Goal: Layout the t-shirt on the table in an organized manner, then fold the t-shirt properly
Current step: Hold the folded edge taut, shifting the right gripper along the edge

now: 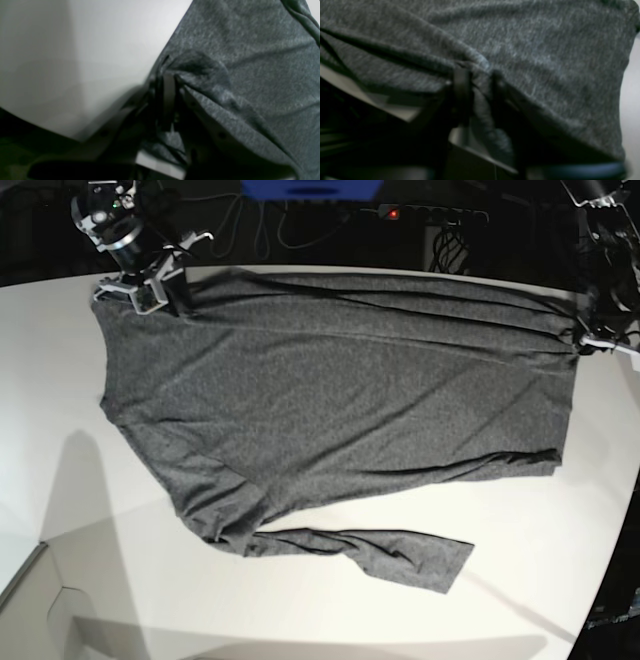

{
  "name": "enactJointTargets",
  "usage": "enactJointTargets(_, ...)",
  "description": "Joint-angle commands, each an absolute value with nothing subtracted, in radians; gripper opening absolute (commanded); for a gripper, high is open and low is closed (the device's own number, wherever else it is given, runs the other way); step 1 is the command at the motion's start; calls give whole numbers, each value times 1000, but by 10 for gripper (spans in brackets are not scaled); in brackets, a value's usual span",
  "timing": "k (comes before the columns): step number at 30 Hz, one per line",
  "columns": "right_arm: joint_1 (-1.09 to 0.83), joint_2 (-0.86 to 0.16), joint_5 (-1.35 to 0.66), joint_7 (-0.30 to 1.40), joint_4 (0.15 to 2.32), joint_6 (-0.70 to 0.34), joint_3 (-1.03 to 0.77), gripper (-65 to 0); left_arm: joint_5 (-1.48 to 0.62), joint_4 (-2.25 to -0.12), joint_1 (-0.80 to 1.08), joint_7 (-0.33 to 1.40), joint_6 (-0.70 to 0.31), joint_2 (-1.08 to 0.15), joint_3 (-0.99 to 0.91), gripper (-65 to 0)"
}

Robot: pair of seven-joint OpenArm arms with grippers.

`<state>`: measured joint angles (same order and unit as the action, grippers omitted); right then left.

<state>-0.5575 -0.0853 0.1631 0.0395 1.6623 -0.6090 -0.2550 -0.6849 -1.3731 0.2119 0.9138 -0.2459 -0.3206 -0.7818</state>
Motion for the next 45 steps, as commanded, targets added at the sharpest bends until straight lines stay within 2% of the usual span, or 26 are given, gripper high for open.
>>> enactJointTargets(1,-555,-93,156,19,1681,-610,-262,-650,-694,-1385,200,897,-246,-343,-788,-649)
enactJointTargets(12,-549,-93,156,19,1762,-610,-263,-650,-694,-1385,197,898,-246,-343,-788,-649)
enactJointTargets(29,-481,-93,156,24,1755,-610,-262,-649,-694,-1385,197,898,-246,-343,-794,-649)
enactJointTargets(38,-476,-93,156,24,1755,-610,-263,-369,-697,-1388,197,898,-246,-343,-794,-649)
enactJointTargets(41,-475,-85,156,24,1756,-610,-318,-317,-699,-1388,197,898,-246,-343,-794,-649)
enactJointTargets(45,-464,-50,156,24,1756,-610,-395,-290,-699,-1389,197,900,-246,-343,-794,-649)
